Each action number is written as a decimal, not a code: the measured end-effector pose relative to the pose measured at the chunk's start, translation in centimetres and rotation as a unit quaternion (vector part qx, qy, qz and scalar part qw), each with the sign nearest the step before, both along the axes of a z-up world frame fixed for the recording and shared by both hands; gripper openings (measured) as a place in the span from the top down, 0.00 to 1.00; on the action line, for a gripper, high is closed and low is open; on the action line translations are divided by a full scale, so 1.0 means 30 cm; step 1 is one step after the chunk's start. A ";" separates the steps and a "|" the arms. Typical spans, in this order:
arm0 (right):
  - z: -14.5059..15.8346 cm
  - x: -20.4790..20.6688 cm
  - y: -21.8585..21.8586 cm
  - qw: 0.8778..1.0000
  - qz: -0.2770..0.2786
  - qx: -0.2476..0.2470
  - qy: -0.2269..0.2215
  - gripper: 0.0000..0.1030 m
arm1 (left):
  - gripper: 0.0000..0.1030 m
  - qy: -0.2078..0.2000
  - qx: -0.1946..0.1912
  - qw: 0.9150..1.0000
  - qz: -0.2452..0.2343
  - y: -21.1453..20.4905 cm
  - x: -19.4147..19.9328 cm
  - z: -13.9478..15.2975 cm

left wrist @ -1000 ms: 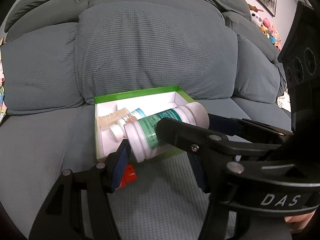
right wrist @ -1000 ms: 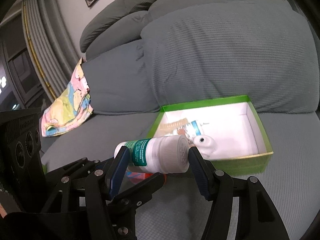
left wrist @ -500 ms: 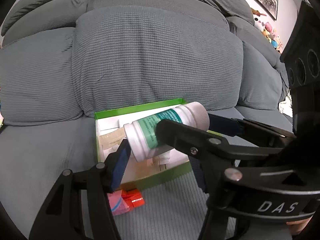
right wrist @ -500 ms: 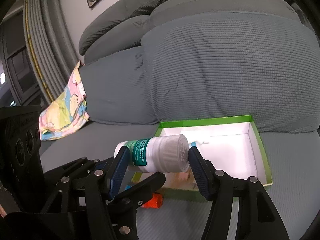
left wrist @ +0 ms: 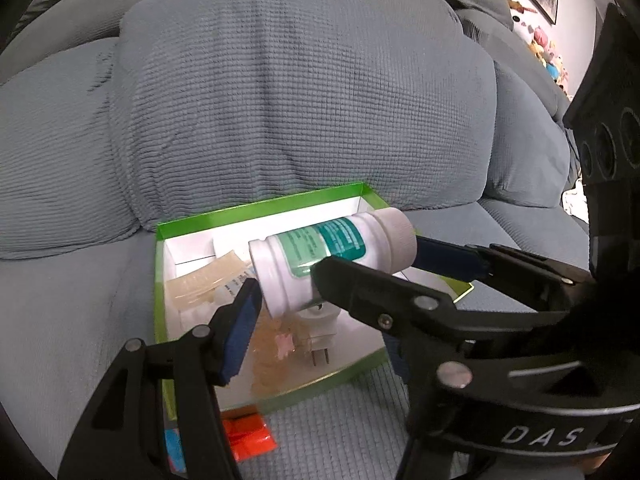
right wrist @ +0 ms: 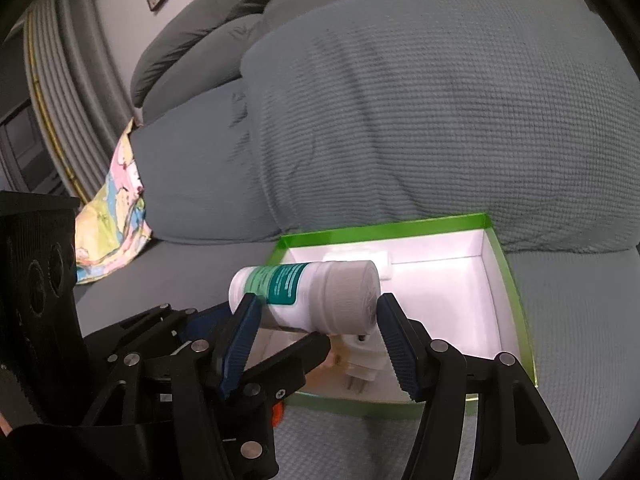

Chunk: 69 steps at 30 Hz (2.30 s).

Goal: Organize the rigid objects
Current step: 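Lift the green-label bottle and carry it over the box, then lower the green-label bottle into the box and open the right gripper, then withdraw the right gripper from the box and move toward the spray bottle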

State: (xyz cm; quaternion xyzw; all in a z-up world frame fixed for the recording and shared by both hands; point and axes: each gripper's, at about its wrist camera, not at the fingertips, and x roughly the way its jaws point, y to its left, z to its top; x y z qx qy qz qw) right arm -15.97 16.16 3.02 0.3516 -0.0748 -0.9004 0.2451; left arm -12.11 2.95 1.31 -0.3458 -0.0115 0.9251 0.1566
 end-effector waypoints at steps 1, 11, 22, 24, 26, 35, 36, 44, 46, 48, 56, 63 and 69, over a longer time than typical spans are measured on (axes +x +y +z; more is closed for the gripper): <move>-0.007 -0.007 0.005 1.000 -0.002 0.000 -0.002 0.38 | 0.46 -0.003 -0.001 1.000 -0.001 0.007 -0.009 -0.007; -0.079 -0.086 0.057 1.000 -0.016 0.000 -0.024 0.38 | 0.46 -0.020 -0.015 1.000 -0.015 0.067 -0.089 -0.066; -0.153 -0.153 0.097 0.998 -0.029 0.000 -0.053 0.38 | 0.46 -0.049 -0.019 0.998 -0.024 0.096 -0.142 -0.131; -0.163 -0.159 0.097 0.998 -0.030 0.000 -0.057 0.38 | 0.46 -0.053 -0.019 0.998 -0.024 0.098 -0.146 -0.137; -0.173 -0.161 0.098 0.998 -0.030 0.001 -0.059 0.38 | 0.46 -0.056 -0.019 0.998 -0.024 0.100 -0.152 -0.144; -0.189 -0.182 0.103 0.997 -0.032 0.004 -0.066 0.38 | 0.46 -0.062 -0.026 0.997 -0.027 0.117 -0.179 -0.155; -0.190 -0.184 0.102 0.997 -0.032 0.005 -0.066 0.38 | 0.46 -0.064 -0.028 0.997 -0.027 0.119 -0.183 -0.157; -0.203 -0.199 0.121 0.996 -0.047 -0.006 -0.081 0.38 | 0.12 -0.080 -0.041 0.996 -0.016 0.119 -0.196 -0.153; -0.192 -0.194 0.139 0.995 -0.063 -0.009 -0.080 0.37 | 0.04 -0.073 -0.049 0.996 -0.011 0.114 -0.177 -0.134; -0.169 -0.180 0.165 0.994 -0.077 -0.019 -0.075 0.30 | 0.01 -0.067 -0.049 0.996 -0.006 0.100 -0.150 -0.111; -0.053 -0.027 0.243 0.994 -0.101 -0.025 -0.035 0.14 | 0.01 -0.035 -0.046 0.998 0.025 0.021 0.003 -0.023; 0.015 0.136 0.231 0.994 -0.106 0.013 -0.007 0.13 | 0.01 0.004 -0.036 0.998 0.057 -0.043 0.156 0.056; 0.045 0.243 0.191 0.995 -0.095 0.020 0.008 0.09 | 0.01 0.023 -0.036 0.997 0.070 -0.086 0.268 0.096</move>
